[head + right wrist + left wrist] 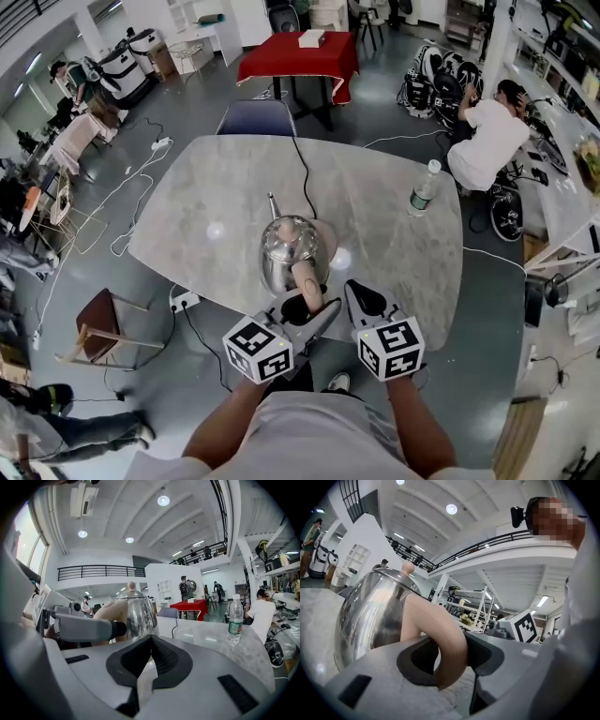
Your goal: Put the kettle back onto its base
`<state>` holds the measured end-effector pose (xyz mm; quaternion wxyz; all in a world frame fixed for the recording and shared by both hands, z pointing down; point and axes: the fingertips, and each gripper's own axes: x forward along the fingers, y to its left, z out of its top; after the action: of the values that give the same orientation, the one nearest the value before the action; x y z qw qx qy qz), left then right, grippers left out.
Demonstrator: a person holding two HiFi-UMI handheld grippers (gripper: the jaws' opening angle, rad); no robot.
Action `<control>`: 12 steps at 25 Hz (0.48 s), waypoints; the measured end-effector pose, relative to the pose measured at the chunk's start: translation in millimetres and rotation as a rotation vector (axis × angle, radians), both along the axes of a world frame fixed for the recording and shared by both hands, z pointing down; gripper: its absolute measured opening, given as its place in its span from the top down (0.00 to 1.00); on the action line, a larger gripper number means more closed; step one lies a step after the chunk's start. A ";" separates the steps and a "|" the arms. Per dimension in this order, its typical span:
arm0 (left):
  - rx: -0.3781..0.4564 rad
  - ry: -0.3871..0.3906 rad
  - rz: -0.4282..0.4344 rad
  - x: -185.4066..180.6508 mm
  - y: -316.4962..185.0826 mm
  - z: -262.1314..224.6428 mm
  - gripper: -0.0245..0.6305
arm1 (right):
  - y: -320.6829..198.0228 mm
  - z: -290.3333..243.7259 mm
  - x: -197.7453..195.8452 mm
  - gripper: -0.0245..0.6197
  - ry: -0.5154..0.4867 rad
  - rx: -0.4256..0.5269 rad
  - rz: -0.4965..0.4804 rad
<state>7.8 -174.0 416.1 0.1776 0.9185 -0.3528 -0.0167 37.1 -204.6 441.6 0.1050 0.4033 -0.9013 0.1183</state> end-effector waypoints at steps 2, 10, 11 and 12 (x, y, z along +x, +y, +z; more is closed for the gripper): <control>0.000 0.007 0.014 0.9 -5.8 3.4 0.71 | -6.2 2.1 -0.1 0.95 0.013 -0.002 0.009; -0.002 0.020 0.073 4.5 -34.7 16.9 0.71 | -31.8 7.4 0.6 0.95 0.053 -0.009 0.043; -0.003 0.019 0.082 4.3 -38.4 18.5 0.71 | -35.7 8.3 0.1 0.95 0.057 -0.011 0.049; -0.003 0.019 0.090 4.0 -41.9 19.9 0.71 | -39.5 9.3 -0.7 0.95 0.061 -0.014 0.054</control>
<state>11.7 -215.9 435.9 0.1831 0.9329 -0.3095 -0.0169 36.4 -244.1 451.0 0.1318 0.4301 -0.8857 0.1150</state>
